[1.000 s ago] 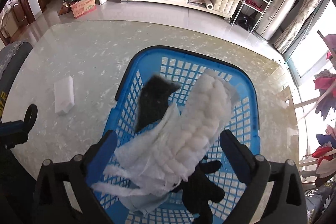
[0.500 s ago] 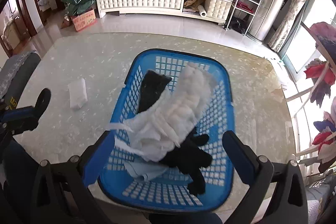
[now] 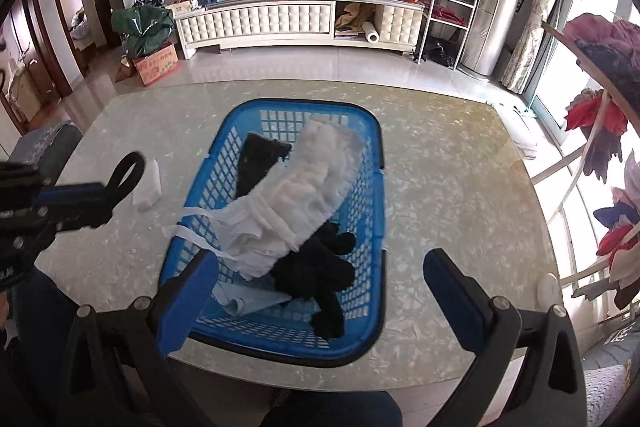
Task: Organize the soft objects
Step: 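Lower the black rubber ring into the blue basket and open the left gripper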
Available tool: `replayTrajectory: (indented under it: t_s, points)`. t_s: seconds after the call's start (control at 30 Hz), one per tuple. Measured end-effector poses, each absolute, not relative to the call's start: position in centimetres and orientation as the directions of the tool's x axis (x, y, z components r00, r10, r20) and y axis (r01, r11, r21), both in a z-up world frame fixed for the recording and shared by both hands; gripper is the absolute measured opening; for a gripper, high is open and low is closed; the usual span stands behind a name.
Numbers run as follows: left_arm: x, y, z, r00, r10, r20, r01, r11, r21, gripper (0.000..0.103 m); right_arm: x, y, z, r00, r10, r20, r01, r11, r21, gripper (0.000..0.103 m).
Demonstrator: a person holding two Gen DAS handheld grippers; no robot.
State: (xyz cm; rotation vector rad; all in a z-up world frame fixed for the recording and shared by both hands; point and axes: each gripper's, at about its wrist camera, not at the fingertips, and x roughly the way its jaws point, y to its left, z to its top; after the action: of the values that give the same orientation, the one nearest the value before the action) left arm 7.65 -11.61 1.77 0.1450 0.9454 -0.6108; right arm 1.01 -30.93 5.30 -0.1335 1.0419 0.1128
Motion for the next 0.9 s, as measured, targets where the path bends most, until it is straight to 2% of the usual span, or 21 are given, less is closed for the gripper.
replayTrajectory:
  t_s: [0.37, 0.9]
  points:
    - [10.5, -17.1, -0.2, 0.38, -0.388, -0.84, 0.6, 0.794, -0.096, 0.006, 1.7, -33.8, 3.1, 0.477, 0.021, -0.879, -0.113, 0.993, -0.037, 0.103]
    - [13.2, -23.5, -6.1, 0.204, -0.421, -0.884, 0.657, 0.728, -0.195, 0.009, 1.7, -36.0, 1.2, 0.435, 0.066, -0.898, -0.082, 0.996, 0.033, 0.103]
